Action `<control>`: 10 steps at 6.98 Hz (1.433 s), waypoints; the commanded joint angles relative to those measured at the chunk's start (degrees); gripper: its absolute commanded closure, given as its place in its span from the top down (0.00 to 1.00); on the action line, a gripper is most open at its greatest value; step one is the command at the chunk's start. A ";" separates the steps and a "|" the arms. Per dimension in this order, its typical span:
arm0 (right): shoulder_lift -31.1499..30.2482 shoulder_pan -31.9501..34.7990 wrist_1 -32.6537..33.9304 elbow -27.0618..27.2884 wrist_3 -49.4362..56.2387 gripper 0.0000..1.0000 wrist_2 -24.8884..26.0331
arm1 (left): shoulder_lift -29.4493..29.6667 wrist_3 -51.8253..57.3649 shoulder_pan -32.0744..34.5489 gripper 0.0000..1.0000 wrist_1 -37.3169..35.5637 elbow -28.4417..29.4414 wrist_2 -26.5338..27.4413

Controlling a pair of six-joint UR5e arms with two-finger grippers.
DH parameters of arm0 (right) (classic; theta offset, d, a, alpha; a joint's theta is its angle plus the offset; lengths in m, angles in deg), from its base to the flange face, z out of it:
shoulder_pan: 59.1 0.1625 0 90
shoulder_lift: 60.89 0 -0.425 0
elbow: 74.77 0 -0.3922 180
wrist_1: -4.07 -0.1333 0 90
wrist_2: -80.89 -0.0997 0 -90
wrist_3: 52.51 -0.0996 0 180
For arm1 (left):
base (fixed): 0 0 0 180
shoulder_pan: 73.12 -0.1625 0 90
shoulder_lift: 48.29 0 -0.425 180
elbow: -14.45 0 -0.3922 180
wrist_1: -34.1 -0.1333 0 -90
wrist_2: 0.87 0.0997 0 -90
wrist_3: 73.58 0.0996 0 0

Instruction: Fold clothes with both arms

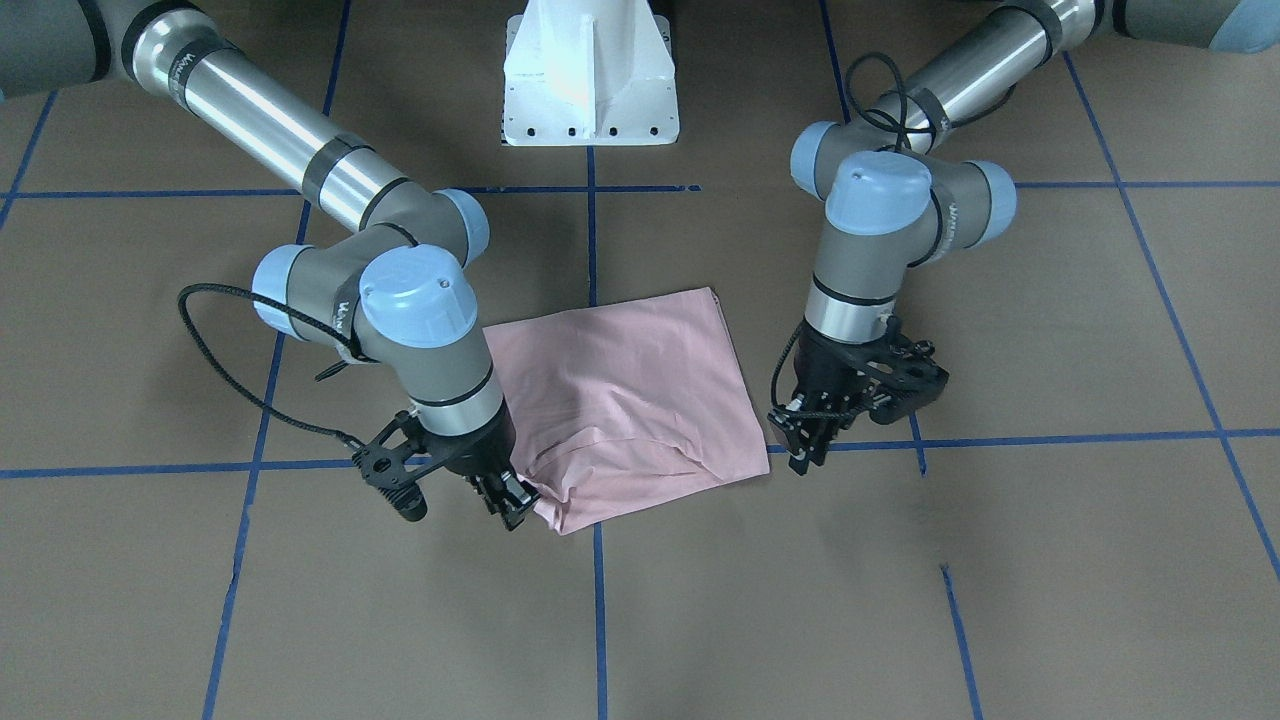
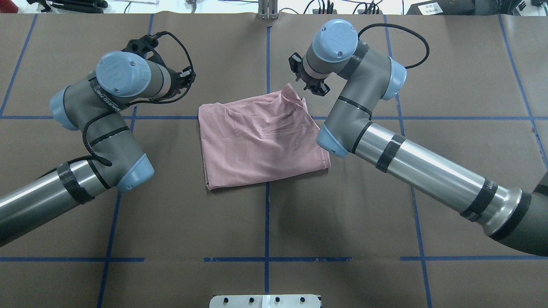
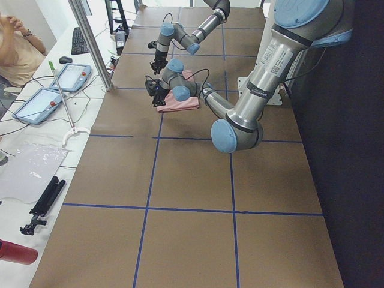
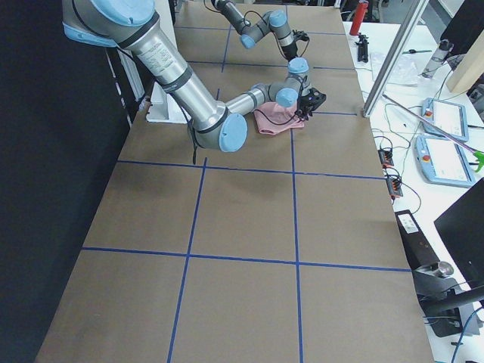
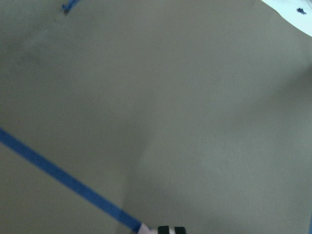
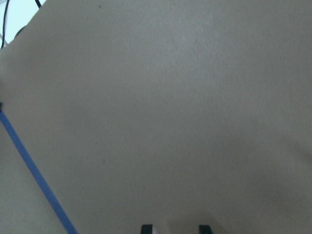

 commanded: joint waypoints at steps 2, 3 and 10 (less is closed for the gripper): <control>-6.31 5.23 -1.53 4.62 8.58 1.00 -3.34 | -3.31 3.60 1.85 1.00 4.28 -2.62 -0.36; -12.10 10.57 -1.44 10.31 16.18 1.00 -11.90 | -8.91 10.74 3.24 1.00 7.32 -6.56 -4.10; -35.59 48.03 22.85 16.92 105.90 1.00 -33.50 | -36.12 94.00 47.95 1.00 8.49 -11.23 -39.72</control>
